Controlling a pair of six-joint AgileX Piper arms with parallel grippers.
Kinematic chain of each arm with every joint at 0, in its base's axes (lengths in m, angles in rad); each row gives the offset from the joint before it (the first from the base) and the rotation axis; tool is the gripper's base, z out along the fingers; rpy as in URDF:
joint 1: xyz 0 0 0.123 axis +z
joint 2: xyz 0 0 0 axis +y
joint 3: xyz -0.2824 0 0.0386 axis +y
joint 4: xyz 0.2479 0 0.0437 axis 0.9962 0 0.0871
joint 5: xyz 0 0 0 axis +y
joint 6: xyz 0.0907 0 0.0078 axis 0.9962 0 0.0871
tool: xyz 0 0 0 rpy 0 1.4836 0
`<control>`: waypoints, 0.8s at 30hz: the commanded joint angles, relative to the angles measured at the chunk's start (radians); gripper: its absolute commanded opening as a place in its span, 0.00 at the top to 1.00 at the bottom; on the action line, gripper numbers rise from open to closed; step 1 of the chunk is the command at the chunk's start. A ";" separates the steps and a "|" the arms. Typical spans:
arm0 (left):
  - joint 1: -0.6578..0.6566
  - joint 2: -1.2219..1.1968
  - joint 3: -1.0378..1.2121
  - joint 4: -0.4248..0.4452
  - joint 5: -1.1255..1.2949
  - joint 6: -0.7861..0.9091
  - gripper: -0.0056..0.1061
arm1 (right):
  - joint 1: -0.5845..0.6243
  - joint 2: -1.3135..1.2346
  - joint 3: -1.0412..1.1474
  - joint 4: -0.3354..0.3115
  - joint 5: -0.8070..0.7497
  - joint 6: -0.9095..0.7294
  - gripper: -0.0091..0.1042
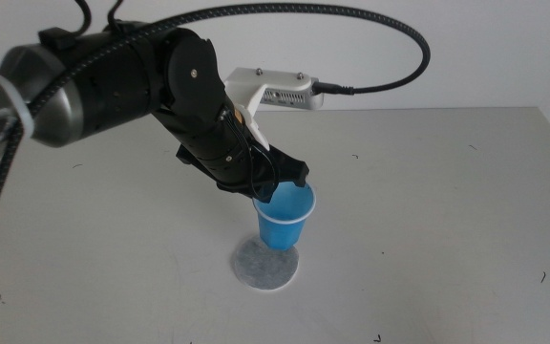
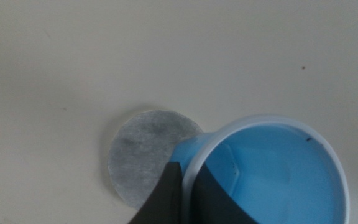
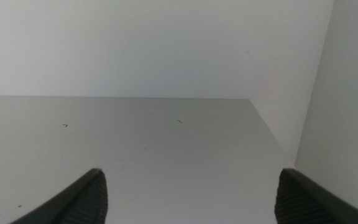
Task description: Place an empty cup on a cup mat.
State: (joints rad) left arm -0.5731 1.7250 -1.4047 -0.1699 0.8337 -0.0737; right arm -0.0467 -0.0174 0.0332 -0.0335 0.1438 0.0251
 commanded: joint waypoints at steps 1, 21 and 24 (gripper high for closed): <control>-0.006 -0.008 -0.028 -0.003 -0.050 -0.015 0.95 | 0.002 -0.019 -0.012 -0.009 -0.078 -0.008 0.09; -0.006 0.132 -0.028 0.075 -0.099 -0.011 0.75 | 0.002 -0.019 -0.012 -0.009 -0.078 -0.008 0.09; -0.006 0.127 -0.028 0.071 -0.071 0.001 0.52 | 0.002 -0.019 -0.012 -0.009 -0.078 -0.008 0.09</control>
State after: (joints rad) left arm -0.5731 1.9086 -1.4047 -0.0917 0.7667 -0.0739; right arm -0.0467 -0.0174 0.0332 -0.0335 0.1438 0.0251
